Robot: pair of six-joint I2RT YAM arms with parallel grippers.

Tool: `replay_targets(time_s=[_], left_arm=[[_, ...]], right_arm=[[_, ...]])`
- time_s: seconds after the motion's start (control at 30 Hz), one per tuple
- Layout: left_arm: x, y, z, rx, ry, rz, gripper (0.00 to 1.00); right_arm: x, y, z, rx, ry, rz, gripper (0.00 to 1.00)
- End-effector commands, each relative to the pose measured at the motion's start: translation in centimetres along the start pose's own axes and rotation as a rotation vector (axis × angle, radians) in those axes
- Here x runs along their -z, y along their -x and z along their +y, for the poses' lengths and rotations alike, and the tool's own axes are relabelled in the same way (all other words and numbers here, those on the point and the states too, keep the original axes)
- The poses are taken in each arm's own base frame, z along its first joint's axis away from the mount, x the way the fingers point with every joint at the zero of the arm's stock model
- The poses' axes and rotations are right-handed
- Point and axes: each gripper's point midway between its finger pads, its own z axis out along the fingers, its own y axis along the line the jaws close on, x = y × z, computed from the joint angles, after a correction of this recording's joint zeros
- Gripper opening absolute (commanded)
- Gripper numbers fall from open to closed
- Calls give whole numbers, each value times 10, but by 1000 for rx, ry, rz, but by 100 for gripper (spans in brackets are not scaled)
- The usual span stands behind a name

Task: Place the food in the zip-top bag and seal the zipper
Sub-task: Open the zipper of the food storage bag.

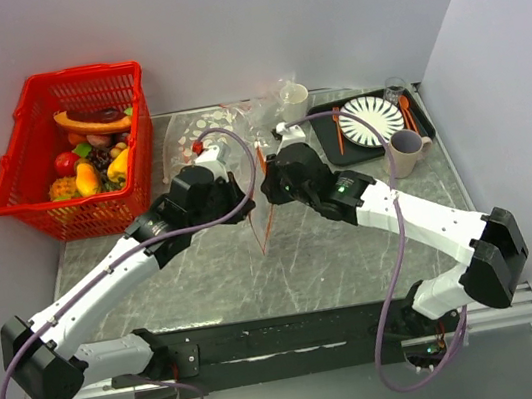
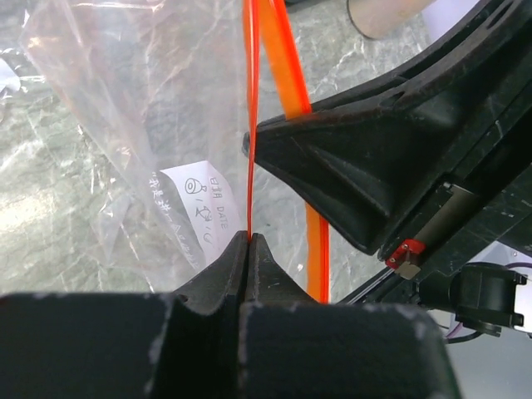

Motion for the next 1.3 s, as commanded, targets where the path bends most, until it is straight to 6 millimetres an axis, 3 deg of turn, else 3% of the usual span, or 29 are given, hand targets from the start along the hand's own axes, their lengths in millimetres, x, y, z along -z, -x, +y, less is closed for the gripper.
replay_targets(time_s=[0.0,0.03,0.13,0.23,0.27,0.33,0.4,0.47,0.5,0.57,0.63,0.7,0.77,0.8,0.83,0.97,1.07,1.2,1.23,1.27], left_arm=[[4,22,-2,-19,32,-58,1],[4,24,0,-14,50,-64,1],[4,27,11,-9,115,-76,1],[4,34,16,-19,155,-90,1],[0,35,15,-24,156,-87,1],[-4,43,2,-29,106,-100,1],[-16,34,-16,-39,-4,-58,1],[-30,37,-31,-13,-82,-77,1],[-35,32,-41,-3,-139,-54,1],[-52,29,-48,41,-185,-41,1],[-61,27,-50,86,-197,-25,1],[-70,24,-40,122,-183,-23,1],[-71,33,-16,180,-150,-44,1],[-73,26,1,211,-125,-31,1],[-72,34,26,245,-86,-52,1],[-61,29,82,233,84,-91,1],[-59,20,85,219,87,-85,1],[-60,15,69,229,2,-97,3],[-59,14,66,221,-4,-98,6],[-59,17,64,210,-1,-101,23]], right_arm=[[13,16,9,-22,49,-22,8],[15,15,9,-25,54,-20,0],[15,4,-2,-8,17,4,0],[15,5,-30,46,-118,12,0],[18,13,-35,75,-144,3,0],[25,17,-59,137,-255,25,0],[39,31,-67,174,-311,21,0],[54,51,-72,213,-355,-17,0],[62,52,-77,234,-382,-2,1],[76,67,-82,258,-425,-27,2],[87,69,-92,284,-479,-15,4],[98,76,-105,311,-565,-31,6],[107,85,-121,311,-658,-67,7],[110,87,-126,302,-677,-74,7],[112,90,-128,277,-689,-88,6],[107,93,-133,257,-706,-96,5],[92,88,-126,259,-669,-71,5],[65,73,-105,240,-536,-6,5],[62,72,-101,237,-516,1,5],[59,72,-98,233,-504,3,5]])
